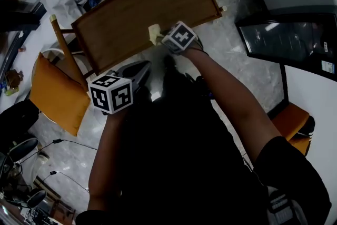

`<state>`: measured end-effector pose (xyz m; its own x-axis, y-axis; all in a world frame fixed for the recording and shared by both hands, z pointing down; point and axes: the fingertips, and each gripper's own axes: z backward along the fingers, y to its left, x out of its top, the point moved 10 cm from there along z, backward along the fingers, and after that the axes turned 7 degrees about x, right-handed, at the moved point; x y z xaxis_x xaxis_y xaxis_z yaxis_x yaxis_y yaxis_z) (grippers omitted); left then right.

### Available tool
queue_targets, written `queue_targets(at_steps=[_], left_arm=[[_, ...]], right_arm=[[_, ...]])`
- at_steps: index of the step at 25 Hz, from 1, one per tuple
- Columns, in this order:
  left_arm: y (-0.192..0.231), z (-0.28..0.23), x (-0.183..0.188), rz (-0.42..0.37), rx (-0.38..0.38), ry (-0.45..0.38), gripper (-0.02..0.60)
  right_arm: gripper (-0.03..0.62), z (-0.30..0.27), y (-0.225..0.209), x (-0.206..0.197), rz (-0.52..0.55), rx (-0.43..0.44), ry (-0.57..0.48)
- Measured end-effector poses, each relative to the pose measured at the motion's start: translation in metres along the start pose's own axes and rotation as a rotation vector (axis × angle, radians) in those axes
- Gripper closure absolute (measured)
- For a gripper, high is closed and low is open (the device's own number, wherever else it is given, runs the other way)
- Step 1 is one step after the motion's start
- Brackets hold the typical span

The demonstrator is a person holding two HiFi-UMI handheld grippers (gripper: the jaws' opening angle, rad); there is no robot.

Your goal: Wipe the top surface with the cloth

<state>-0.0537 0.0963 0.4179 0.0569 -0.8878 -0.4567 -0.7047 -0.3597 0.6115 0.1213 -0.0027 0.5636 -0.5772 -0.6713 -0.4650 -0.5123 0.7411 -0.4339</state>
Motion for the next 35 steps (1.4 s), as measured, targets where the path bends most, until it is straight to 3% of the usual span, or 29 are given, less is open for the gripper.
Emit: queue_targets(at_steps=[8,13,19,24,28,32,35], left_arm=[[-0.052,-0.063,0.029,-0.044,-0.014,0.047,0.569],[-0.07,-0.083,0.042,-0.068,-0.014,0.068,0.569],[-0.077,-0.083,0.043,-0.08,0.003,0.083,0.569],[-0.075,-0.08,0.042,-0.057,0.018,0.064,0.569],[-0.081,-0.069,0.044,-0.056,0.026,0.028,0.569],[-0.076,-0.043,0.045,-0.036,0.042,-0.037,0.569],[-0.065,-0.02,0.042,-0.015,0.057,-0.099,0.569]], right_arm=[[0.516,0.086,-0.082,-0.052,-0.089,-0.117,-0.051],[0.516,0.129,-0.124,-0.072,-0.08,-0.224,-0.051],[0.516,0.161,-0.146,-0.092,-0.119,-0.307,-0.056],[0.516,0.162,-0.143,-0.096,-0.134,-0.374,-0.126],[0.517,0.167,-0.144,-0.101,-0.214,-0.342,-0.221],[0.519,0.185,-0.128,-0.097,-0.24,-0.253,-0.388],[0.522,0.208,-0.095,-0.064,-0.234,-0.055,-0.63]])
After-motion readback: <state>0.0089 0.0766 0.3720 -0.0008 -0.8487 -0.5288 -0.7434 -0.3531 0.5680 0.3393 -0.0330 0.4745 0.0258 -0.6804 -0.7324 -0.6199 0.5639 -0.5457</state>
